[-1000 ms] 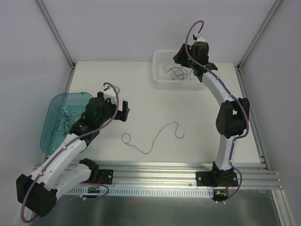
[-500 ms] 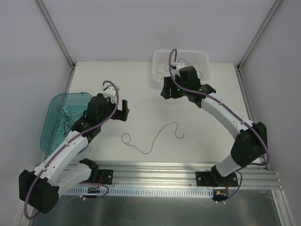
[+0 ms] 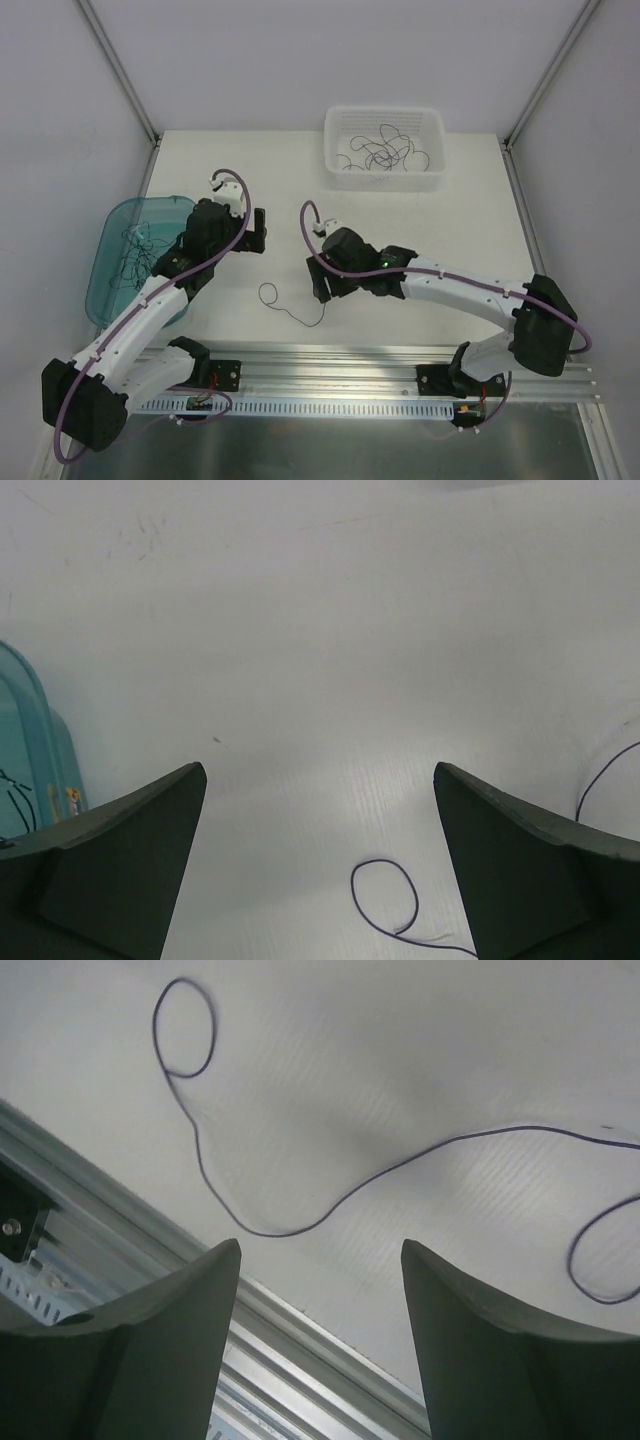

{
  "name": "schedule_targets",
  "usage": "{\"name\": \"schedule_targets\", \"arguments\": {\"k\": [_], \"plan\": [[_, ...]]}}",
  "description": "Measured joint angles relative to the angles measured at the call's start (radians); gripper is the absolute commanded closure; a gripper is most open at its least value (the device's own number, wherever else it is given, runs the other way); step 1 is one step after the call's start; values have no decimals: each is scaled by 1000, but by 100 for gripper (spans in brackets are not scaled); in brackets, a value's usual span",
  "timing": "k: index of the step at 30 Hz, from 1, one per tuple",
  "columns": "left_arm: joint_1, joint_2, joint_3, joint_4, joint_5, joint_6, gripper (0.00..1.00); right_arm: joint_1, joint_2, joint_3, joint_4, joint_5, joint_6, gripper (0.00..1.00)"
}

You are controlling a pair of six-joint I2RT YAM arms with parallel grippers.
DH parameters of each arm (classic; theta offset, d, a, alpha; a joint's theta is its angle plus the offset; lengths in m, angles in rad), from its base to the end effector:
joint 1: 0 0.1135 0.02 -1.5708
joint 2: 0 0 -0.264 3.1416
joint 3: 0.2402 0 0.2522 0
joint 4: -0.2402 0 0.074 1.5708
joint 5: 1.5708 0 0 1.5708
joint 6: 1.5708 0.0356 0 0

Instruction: Untangle the cables

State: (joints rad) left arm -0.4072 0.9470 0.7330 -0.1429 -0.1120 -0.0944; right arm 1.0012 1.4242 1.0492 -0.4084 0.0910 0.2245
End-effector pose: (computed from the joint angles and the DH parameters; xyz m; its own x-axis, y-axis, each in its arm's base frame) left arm 0.2039 -0.0836 0.2962 -0.3474 0.0478 -0.9365 0.2658 0.9627 -0.0494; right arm 0.1693 0.2584 0.2635 -0.5500 -0.4477 -0.7050 -0.6990 0.7088 0.0952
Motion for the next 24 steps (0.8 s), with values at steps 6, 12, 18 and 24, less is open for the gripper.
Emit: {"name": "schedule_targets", "arguments": {"k": [6,12,18,24], "plan": [[31,9,9,-33,-88,-23,1,193,122,37,10,35,-20,27],[97,28,29,-57,-103,-58,1,240,255,82,23,19,-54,33],[144,33,32,-67,-97,-79,1,240,343,118,34,-13,-66,43],[161,36,34,-74,-78,-83,1,240,390,125,38,-45,-74,57]]}}
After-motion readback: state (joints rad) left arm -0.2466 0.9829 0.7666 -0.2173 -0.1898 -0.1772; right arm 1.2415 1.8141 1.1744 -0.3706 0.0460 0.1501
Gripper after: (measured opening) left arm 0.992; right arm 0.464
